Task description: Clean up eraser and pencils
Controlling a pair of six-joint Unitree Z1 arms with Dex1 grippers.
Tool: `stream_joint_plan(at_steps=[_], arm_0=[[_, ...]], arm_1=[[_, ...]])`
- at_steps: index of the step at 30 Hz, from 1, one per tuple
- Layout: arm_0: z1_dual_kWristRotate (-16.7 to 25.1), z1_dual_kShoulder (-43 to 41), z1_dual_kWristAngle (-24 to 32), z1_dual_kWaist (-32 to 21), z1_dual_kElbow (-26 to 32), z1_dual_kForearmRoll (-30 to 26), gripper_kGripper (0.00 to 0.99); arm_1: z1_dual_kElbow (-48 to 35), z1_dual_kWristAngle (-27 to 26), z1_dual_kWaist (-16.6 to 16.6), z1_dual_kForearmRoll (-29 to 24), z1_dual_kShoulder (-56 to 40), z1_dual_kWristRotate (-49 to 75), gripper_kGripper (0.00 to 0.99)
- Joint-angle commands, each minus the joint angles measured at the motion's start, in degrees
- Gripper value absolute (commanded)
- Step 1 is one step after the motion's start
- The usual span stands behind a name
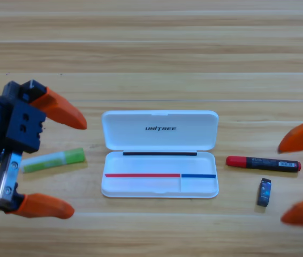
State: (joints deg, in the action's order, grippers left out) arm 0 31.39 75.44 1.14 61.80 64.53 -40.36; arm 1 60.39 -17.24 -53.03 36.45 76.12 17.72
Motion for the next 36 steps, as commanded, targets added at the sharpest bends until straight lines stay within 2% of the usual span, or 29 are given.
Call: stream_joint_plan(at_steps=[1, 3, 5, 8, 10, 13, 20, 24, 32, 36], arm_0=[[0.95, 0.58, -1.05, 1.65, 1.57, -1.83, 0.989], [1.04, 0.23, -1.4, 1.65, 1.57, -1.91, 0.989], [1.04, 0.23, -1.75, 1.65, 1.57, -2.0, 0.989], [1.22, 0.23, -2.1, 1.65, 1.65, -2.26, 0.989], [1.22, 0.23, -2.1, 1.65, 1.65, -2.35, 0.989], [2.36, 0.76, -2.19, 1.65, 1.83, -2.44, 0.989], [7.02, 5.15, -13.0, 0.95, 2.8, -4.55, 0.986], [10.62, 6.65, -13.35, -2.56, 4.03, -6.4, 0.986], [18.09, 11.74, -13.35, -12.94, 5.17, -6.4, 0.986], [21.61, 13.68, -12.12, -17.33, 5.35, -7.27, 0.983]], arm_1=[[0.08, 12.67, -1.81, 2.48, 5.0, -8.57, 0.983], [4.3, 18.56, -1.64, 6.61, 8.52, -15.61, 0.982], [7.11, 24.71, -1.28, 8.02, 11.24, -23.52, 0.983], [10.45, 29.98, -0.49, 10.57, 14.49, -33.36, 0.982], [10.62, 29.54, -0.32, 11.1, 16.25, -35.47, 0.982], [10.1, 25.24, -0.05, 11.1, 19.33, -36.26, 0.982], [10.97, 24.36, 3.02, 11.1, 28.91, -51.2, 0.988], [10.1, 23.74, 4.69, 10.22, 32.95, -59.11, 0.988], [9.22, 23.3, 6.36, 6.53, 37.43, -62.54, 0.98], [8.25, 22.16, 6.89, 4.77, 38.49, -64.74, 0.946]])
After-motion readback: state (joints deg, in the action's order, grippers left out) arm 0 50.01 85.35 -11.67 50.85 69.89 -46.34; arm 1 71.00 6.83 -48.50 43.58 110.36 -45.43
